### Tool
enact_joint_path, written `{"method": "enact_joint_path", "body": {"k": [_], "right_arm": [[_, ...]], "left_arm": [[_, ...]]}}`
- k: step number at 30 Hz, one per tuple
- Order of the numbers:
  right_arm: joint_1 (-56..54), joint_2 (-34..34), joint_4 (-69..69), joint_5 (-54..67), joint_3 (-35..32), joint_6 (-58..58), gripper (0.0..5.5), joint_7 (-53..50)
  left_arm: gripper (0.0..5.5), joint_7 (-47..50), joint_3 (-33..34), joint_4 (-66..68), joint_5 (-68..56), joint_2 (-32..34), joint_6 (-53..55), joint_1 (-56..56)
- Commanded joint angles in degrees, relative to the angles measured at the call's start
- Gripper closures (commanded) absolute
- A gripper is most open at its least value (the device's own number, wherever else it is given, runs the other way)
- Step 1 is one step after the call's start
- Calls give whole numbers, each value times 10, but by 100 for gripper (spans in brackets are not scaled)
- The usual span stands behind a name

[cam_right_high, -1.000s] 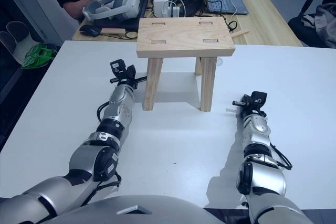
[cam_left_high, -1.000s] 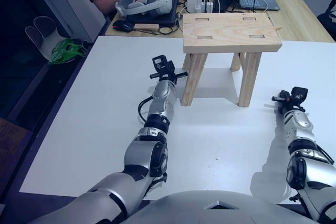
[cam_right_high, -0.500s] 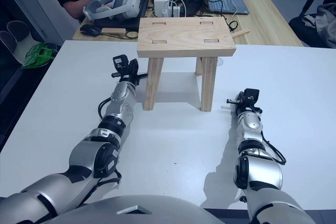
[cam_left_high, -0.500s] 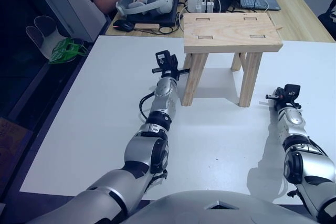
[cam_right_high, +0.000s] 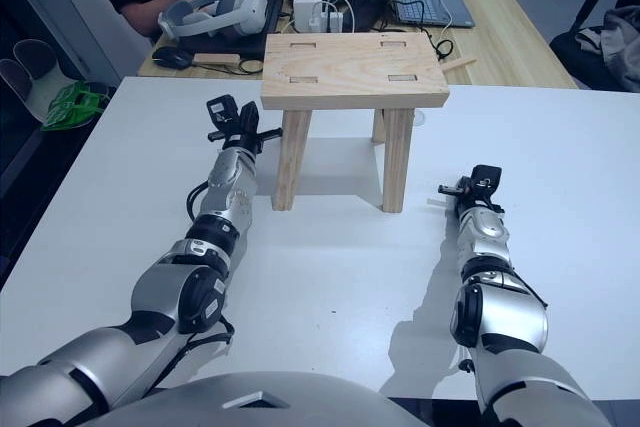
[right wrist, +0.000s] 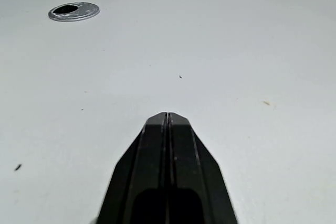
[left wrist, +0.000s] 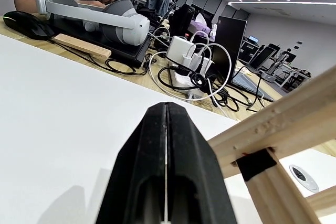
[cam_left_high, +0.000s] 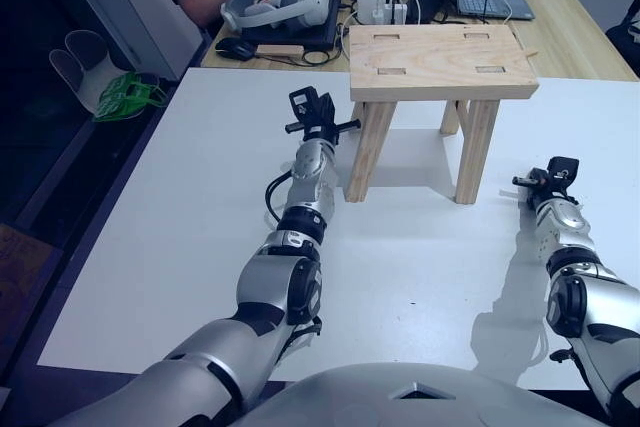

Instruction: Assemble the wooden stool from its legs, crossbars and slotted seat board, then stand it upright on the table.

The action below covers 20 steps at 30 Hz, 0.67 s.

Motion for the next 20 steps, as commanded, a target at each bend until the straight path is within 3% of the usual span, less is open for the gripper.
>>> {"method": "enact_joint_path", "body": {"k": [1,20], "right_arm": [[16,6,21,-10,1,33,546,6],[16,18,7,6,-20,34,546,34]], "left_arm": [[550,-15,4,-3,-10,-12,-2,-8],[550,16,5,9,-5,1,1,-6]]}}
